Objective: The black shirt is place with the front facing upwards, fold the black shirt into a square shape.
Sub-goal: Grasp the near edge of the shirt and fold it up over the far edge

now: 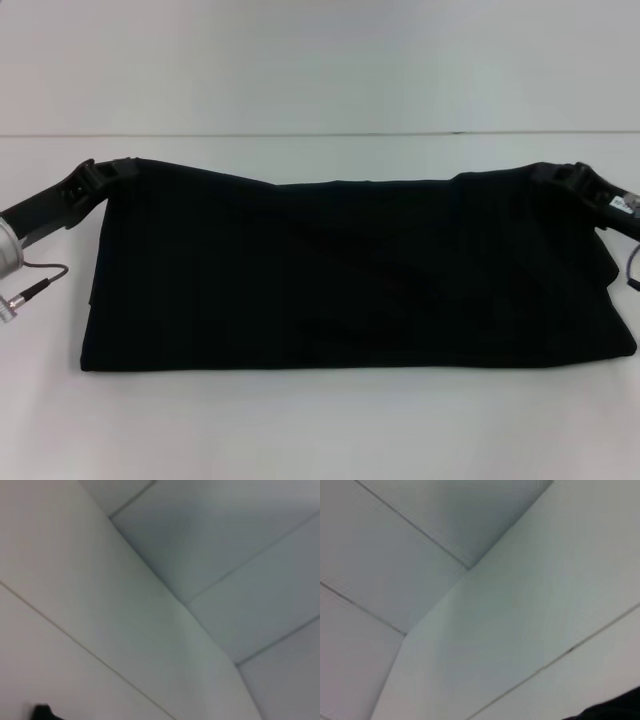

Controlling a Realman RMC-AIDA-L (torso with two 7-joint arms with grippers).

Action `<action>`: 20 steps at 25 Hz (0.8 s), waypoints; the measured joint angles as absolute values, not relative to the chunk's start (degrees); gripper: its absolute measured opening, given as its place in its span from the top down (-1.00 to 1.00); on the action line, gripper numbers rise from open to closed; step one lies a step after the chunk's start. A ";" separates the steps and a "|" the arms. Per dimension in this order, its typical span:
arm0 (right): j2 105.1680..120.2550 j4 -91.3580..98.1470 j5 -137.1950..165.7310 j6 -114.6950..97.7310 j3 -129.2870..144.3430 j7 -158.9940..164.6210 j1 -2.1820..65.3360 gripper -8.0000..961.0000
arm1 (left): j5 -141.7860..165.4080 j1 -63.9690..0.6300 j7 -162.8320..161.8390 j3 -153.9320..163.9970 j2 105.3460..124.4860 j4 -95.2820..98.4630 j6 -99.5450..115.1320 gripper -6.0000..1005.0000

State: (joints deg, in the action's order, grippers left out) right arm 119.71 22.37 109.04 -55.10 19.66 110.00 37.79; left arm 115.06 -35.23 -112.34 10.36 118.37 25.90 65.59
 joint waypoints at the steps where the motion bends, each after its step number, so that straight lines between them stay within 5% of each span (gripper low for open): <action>1: 119.65 21.36 107.85 -54.35 19.62 108.84 38.05 0.83 | 114.31 -35.28 -111.61 10.36 118.72 25.85 64.30 0.92; 20: 119.79 18.61 96.92 -51.32 19.50 101.99 39.88 0.83 | 105.03 -38.92 -103.51 10.61 121.55 24.96 52.35 0.92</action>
